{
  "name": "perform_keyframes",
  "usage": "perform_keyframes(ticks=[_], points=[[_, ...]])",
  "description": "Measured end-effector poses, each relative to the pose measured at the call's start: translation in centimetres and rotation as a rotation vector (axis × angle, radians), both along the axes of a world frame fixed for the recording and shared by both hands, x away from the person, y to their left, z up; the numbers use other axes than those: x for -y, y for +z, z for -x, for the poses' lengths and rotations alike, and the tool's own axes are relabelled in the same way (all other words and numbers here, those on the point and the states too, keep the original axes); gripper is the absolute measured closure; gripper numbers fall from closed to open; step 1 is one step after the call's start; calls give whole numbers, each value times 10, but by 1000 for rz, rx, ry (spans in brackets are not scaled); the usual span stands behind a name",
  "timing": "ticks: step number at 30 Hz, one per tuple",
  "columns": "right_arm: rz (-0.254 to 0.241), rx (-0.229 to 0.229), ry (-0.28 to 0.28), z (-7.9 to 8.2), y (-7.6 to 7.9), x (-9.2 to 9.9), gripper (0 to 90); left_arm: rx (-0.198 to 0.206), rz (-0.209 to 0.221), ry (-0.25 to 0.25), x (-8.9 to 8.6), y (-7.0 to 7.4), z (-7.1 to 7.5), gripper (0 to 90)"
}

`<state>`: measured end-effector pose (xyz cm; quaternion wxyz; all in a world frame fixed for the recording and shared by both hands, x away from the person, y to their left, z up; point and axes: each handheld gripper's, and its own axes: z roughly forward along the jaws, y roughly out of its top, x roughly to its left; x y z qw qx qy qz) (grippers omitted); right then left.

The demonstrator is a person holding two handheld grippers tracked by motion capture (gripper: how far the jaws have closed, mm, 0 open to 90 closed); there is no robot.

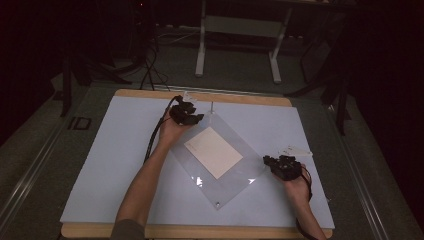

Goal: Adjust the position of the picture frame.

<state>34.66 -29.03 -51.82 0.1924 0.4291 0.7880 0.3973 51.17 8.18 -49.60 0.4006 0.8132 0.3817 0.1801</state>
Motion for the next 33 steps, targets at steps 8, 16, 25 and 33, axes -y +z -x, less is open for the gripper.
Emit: perform_keyframes(ticks=[8, 16, 25, 33], points=[[-13, -4, 4, -1, 0, 1, 847, -23, -19, 12, 24, -8, -29, 507], [-28, -5, 5, -1, -1, 2, 844, -48, -22, 27, 50, -23, -51, 551], [-46, 1, 0, 1, -2, 4, 841, -113, -7, 92, 62, -31, -69, 792], [-84, -22, -14, 0, -3, 6, 833, -77, -46, 112, 65, -30, -64, 846]])
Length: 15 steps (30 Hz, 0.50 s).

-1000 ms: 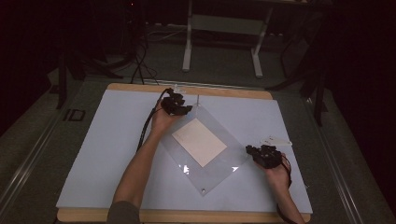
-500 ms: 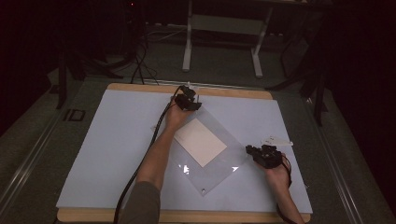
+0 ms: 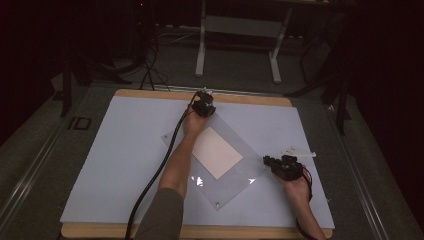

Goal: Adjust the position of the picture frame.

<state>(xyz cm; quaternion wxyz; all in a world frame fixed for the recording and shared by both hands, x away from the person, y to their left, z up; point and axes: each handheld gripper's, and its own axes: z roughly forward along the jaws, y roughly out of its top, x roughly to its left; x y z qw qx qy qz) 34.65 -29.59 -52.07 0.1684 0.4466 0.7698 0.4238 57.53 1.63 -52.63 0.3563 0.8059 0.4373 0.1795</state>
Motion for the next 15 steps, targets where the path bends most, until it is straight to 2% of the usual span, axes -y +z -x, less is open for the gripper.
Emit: perform_keyframes(ticks=[5, 7, 12, 15], points=[[-45, -29, -7, 1, 7, 1, 819, 18, 4, -15, -3, 7, 4, 849], [-80, -35, -15, 0, 10, 3, 808, -5, 8, -36, -10, 12, 4, 849], [-124, -30, -49, -7, 17, 14, 791, -24, -45, -136, -28, 25, 13, 851], [-141, -34, -71, -12, 21, 17, 788, -38, -40, -170, -40, 29, 20, 851]])
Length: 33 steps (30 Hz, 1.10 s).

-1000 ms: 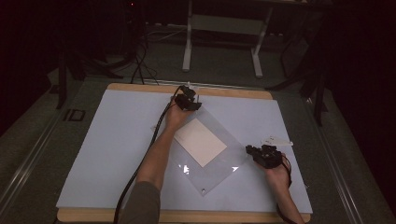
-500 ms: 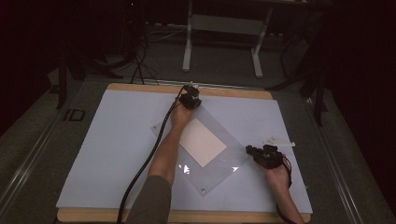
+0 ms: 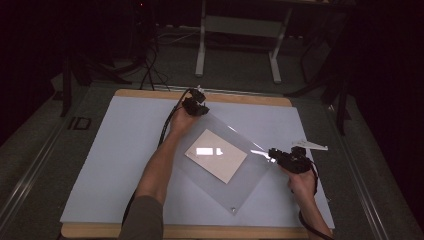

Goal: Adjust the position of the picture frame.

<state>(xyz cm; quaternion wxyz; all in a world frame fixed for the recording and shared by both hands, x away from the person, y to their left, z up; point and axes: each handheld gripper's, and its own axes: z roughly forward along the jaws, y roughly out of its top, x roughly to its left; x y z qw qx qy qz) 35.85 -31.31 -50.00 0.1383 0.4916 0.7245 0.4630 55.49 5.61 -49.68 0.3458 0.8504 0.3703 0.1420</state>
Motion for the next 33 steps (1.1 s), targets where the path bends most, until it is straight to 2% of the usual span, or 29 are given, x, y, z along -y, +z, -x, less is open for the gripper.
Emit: perform_keyframes(ticks=[8, 11, 14, 16, 19, 22, 26, 27, 28, 29, 30, 32, 33], points=[[7, -3, 31, -20, 21, -3, 785, -51, 36, -79, -47, 3, 27, 851], [-19, -3, 45, -32, 29, -8, 784, -60, 64, -91, -68, 5, 42, 849], [-29, -6, 55, -44, 32, -16, 786, -74, 55, -109, -87, 8, 58, 849], [-34, -16, 66, -53, 33, -22, 786, -79, 54, -103, -98, 9, 70, 849], [-37, -26, 92, -65, 33, -33, 785, -84, 69, -65, -116, 4, 90, 849], [-29, -43, 127, -77, 29, -48, 784, -90, 74, -24, -127, -4, 103, 848], [-5, -47, 138, -87, 16, -62, 784, -108, 74, 22, -134, -25, 113, 848], [1, -45, 139, -88, 13, -64, 790, -92, 101, 42, -136, -30, 115, 848], [28, -52, 122, -90, 4, -66, 796, -76, 97, 48, -135, -30, 116, 844], [17, -59, 113, -91, -1, -66, 796, -55, 64, 53, -130, -29, 118, 844], [1, -85, 100, -92, -11, -63, 792, -44, 39, 55, -127, -28, 119, 846], [-71, -80, 91, -91, -17, -58, 784, -45, 44, 59, -127, -28, 118, 847], [-53, -69, 85, -90, -17, -60, 788, -50, 50, 59, -128, -28, 118, 847]])
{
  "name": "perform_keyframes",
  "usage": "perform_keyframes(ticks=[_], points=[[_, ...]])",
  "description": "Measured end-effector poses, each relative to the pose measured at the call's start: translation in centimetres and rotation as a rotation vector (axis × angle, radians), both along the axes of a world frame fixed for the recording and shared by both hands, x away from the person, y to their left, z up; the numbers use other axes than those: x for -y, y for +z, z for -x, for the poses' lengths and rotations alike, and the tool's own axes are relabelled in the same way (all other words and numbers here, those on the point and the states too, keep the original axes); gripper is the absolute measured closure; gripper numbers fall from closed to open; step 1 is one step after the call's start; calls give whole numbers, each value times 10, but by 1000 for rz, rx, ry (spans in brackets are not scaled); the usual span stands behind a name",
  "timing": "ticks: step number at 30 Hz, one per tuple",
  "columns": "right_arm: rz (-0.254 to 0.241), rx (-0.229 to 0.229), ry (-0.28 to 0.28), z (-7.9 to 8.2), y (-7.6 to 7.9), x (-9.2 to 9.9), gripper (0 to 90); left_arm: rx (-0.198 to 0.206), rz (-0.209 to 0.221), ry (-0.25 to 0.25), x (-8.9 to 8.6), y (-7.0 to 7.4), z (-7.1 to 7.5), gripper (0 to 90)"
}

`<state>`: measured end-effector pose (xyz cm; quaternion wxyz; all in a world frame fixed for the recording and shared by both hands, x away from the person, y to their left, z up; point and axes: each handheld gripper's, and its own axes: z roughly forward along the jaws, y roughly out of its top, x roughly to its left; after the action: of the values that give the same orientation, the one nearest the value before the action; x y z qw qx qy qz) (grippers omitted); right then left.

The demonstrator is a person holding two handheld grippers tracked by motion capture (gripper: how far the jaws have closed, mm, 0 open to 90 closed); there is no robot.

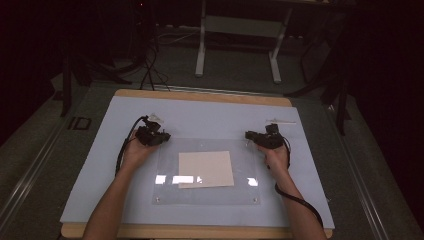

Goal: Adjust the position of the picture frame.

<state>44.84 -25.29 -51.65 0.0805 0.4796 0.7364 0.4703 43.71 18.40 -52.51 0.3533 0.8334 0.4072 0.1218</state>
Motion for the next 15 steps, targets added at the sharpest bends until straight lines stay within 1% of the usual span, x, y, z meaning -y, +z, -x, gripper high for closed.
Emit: perform_keyframes(ticks=[1, 2, 4, 5, 6, 7, 8, 9, 11, 13, 15], points=[[16, 3, -7, 1, 1, -2, 791, 0, -14, 3, 1, 1, 0, 846], [19, 1, -8, 1, 2, -2, 791, 5, -21, 8, 2, 2, 0, 848], [20, 5, -10, 2, 5, -2, 791, 18, -10, 17, 2, 3, 0, 848], [18, 9, -10, 3, 6, -1, 792, 18, -17, 17, 3, 1, -1, 848], [29, 7, -10, 4, 6, -2, 796, 18, -10, 20, 3, -1, -2, 848], [29, 7, -10, 4, 6, -2, 796, 18, -10, 20, 3, -1, -2, 847], [40, 2, -6, 4, 4, -2, 796, 23, 12, 27, 2, -2, -3, 847], [25, 1, -3, 3, 3, -1, 796, 30, 9, 30, 2, -3, -2, 845], [39, 10, -5, 4, 3, -2, 798, 32, 13, 39, 2, -3, -1, 844], [34, 16, -5, 5, 3, -1, 797, 35, 21, 45, 2, -4, 0, 839], [41, 29, 2, 5, 2, -1, 801, 33, 43, 54, 1, -6, 0, 828]])
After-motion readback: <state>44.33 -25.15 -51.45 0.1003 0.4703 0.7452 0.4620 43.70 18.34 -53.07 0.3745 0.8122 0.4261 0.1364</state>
